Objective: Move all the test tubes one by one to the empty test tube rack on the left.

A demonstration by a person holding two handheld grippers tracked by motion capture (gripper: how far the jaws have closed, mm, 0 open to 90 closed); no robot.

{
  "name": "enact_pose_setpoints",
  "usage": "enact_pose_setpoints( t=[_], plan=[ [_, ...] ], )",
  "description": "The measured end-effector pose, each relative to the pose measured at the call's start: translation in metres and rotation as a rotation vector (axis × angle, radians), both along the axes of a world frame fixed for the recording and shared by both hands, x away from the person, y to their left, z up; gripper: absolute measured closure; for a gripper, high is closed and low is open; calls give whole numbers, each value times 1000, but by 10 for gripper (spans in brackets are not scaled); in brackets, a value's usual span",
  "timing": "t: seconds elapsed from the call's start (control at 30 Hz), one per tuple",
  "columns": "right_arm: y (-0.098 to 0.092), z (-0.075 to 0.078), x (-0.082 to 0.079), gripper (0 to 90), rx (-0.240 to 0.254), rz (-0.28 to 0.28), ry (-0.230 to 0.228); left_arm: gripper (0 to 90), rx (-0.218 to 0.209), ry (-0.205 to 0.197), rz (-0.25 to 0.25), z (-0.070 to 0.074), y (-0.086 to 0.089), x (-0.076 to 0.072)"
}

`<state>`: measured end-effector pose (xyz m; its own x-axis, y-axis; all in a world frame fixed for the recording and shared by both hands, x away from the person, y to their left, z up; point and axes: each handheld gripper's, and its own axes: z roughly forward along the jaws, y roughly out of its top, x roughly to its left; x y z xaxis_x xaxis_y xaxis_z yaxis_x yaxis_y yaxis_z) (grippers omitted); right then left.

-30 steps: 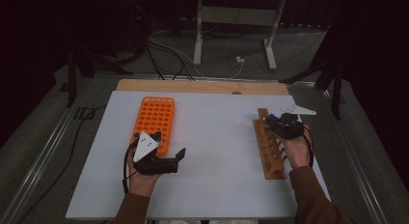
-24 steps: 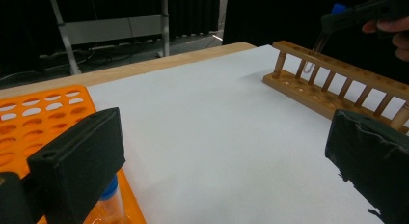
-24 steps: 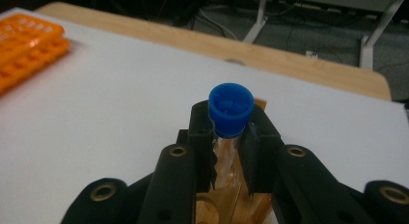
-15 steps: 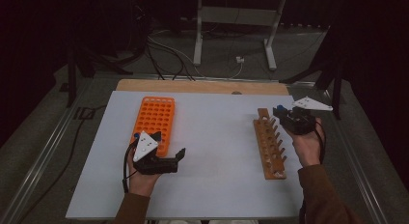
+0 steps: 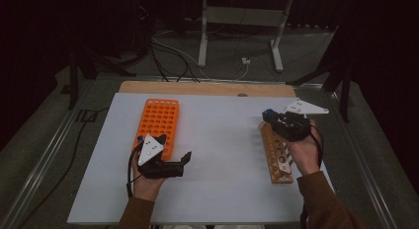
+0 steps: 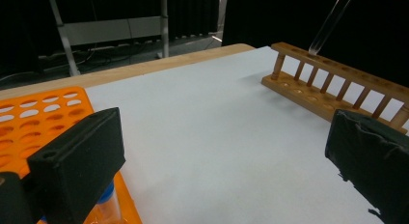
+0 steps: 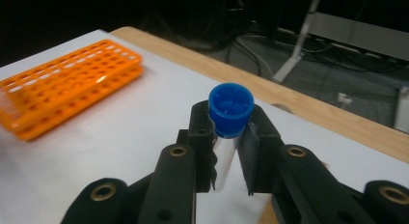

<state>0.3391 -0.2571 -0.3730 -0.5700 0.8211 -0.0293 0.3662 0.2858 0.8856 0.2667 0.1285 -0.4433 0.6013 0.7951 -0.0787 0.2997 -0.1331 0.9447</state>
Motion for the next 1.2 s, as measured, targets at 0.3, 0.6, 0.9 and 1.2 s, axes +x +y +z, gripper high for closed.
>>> enact_pose_setpoints(
  t=[0.3,0.6,0.9,1.2],
  plan=[
    [37,-14,-13,769,26,109,42,13,22,-10,-25,1,-13,-1],
    [83,-27,-26,769,9,244,87,41,44,4,-64,-4,-30,-2],
    [119,-30,-38,768,30,337,105,253,105,-15,-104,-9,-49,-7],
    [137,-33,-44,768,41,388,127,572,106,-22,-146,-11,-52,-9]
  ],
)
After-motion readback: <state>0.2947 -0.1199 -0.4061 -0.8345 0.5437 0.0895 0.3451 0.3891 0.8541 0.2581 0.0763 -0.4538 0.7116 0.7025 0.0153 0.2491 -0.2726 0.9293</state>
